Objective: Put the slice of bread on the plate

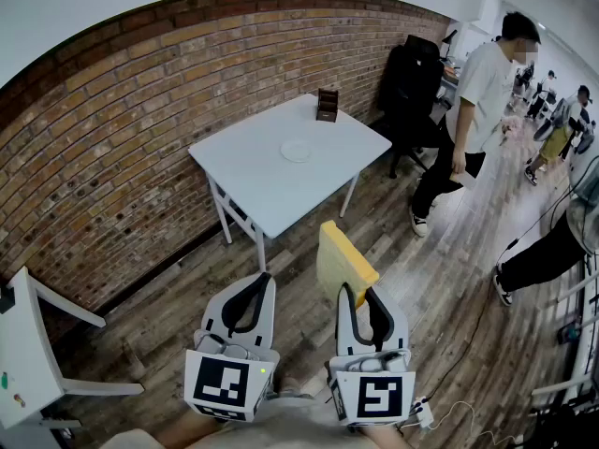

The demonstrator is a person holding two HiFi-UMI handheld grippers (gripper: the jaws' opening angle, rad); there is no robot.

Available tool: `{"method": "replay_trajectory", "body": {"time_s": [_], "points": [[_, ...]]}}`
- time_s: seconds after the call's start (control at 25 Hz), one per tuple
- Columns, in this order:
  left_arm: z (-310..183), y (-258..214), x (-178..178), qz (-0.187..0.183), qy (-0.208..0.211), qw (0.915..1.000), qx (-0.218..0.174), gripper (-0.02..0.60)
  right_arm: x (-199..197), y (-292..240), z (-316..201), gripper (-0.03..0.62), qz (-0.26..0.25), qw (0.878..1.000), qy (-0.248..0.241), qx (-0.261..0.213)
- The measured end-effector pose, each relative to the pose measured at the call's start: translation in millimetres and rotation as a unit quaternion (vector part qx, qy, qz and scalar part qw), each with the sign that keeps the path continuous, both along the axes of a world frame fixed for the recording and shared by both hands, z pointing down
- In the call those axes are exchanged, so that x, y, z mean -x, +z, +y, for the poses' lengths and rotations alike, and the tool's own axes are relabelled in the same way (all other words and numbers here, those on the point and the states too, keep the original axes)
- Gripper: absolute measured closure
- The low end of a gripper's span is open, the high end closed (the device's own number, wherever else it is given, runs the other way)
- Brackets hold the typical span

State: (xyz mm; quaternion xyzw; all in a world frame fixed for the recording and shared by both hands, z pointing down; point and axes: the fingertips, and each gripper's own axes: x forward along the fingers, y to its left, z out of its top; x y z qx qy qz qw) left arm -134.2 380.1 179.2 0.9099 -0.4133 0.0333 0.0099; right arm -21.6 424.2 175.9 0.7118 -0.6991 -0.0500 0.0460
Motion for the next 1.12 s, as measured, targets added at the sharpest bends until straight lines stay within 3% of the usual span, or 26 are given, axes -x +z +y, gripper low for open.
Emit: {"method": "replay_trajectory", "body": {"time_s": [1.12], "points": [[-0.2, 6.1, -41.6, -0.004, -0.016, 0.9999, -0.001, 0.572, -44.7, 10.9, -5.3, 0.485, -0.017, 1.0, -0.015, -0.001]]}}
